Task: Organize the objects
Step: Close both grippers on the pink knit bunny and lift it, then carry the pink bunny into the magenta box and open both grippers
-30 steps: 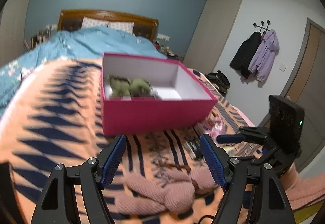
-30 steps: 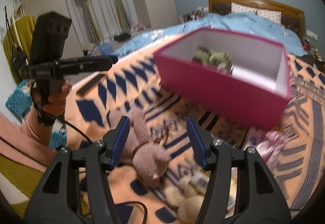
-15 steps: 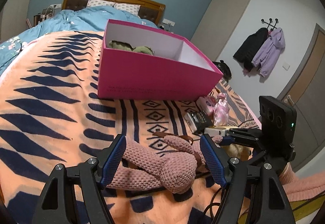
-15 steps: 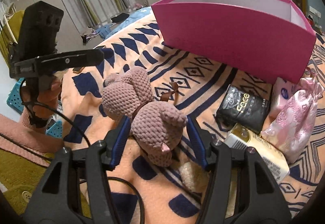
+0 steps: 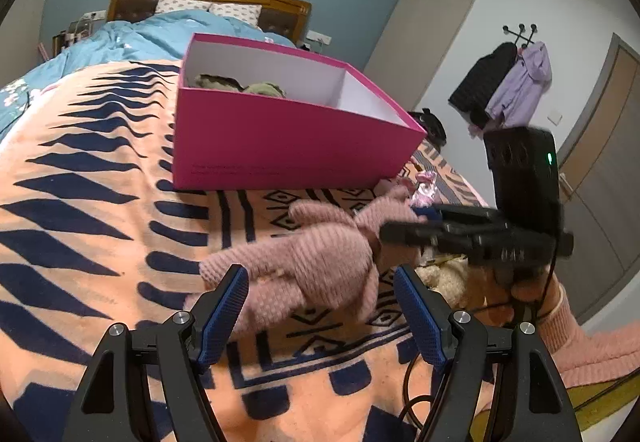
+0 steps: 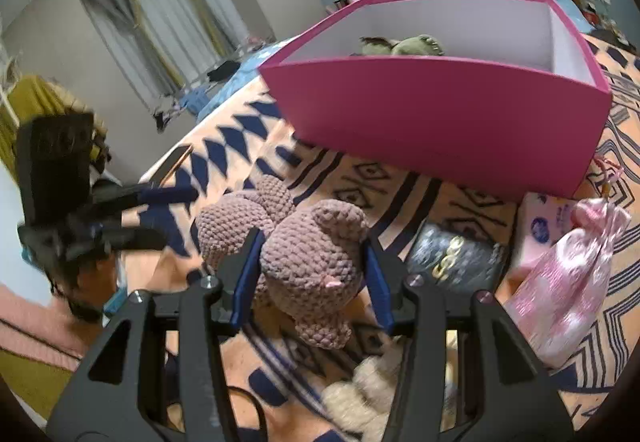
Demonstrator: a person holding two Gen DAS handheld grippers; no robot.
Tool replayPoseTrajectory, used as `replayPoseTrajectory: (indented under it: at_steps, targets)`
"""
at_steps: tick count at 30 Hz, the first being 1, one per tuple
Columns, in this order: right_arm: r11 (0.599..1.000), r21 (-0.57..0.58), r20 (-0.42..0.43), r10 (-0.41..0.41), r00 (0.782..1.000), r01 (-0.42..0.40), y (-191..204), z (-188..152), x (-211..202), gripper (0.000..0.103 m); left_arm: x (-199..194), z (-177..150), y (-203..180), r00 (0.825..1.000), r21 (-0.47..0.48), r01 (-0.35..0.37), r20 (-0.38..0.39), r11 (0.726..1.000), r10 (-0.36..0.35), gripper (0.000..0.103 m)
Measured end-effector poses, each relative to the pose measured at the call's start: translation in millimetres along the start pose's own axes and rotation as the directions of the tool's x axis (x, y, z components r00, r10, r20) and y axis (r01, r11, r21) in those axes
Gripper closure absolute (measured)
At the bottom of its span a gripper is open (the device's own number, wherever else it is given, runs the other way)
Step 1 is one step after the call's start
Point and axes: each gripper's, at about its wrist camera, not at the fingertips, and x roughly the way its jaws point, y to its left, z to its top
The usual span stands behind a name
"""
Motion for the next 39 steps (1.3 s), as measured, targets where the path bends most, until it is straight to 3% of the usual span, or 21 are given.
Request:
replayPoseTrajectory:
  at_steps: [6,10,15,24,39]
  targets:
    - [0.998,0.064,0.014,0.025,1.0,-0.026,-12.0,10.2,1.2,0.052,22.5,3.6,-0.8,0.999,0.0,0.015,-0.051,1.0,-0.015,0.028]
    - [0.997,0.076,0.017,0.032,0.999,-0.033,-12.8,13.0,1.6,0.052,30.1,9.2,-2.3,0.997,-0.009,0.05,-0.065,0.999,-0.05,0.041]
    - [0.997,0.076,0.039,0.021,0.999,-0.024,-14.0,18.8,-7.0,0.052,30.1,14.9,-7.7,0.996,0.005,0.063,-0.063,0.998,-0.063,0.043]
    - [1.0,0.013,0.115,0.016,0.993,-0.017,4.8,38.5,-33.5,0.052,3.7,38.1,-24.0,0.999,0.073,0.051,0.005,0.996,-0.052,0.043]
    - [0.997,-0.083,0.266,0.022,0.964,0.001,18.4,104.6,-66.3,0.052,-30.3,117.6,-41.9,0.989,0.187,-0.03,0.145,0.982,0.003,0.043]
